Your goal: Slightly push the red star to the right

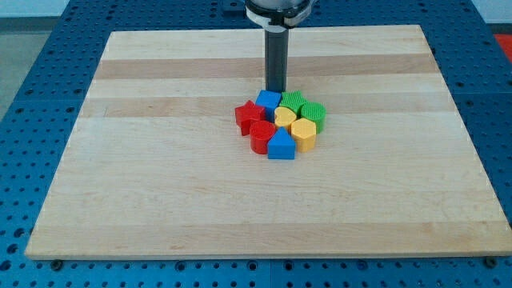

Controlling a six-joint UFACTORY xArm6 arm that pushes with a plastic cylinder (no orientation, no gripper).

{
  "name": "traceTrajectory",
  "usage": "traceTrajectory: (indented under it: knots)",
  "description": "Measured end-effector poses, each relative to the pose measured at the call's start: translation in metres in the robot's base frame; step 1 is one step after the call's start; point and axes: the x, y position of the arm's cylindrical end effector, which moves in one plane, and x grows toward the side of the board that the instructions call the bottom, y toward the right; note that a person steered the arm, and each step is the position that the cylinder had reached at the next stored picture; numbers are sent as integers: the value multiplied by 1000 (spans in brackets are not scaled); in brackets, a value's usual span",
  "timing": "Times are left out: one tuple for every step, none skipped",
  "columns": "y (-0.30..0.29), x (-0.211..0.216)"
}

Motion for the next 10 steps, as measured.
traceTrajectory:
  knots:
    - [0,0]
    - [0,0]
    - [0,-13]
    - [-18,-32]
    - [-80,-22]
    - [-125,16]
    - [-128,44]
    - [-111,51]
    - [-86,51]
    - [-79,51]
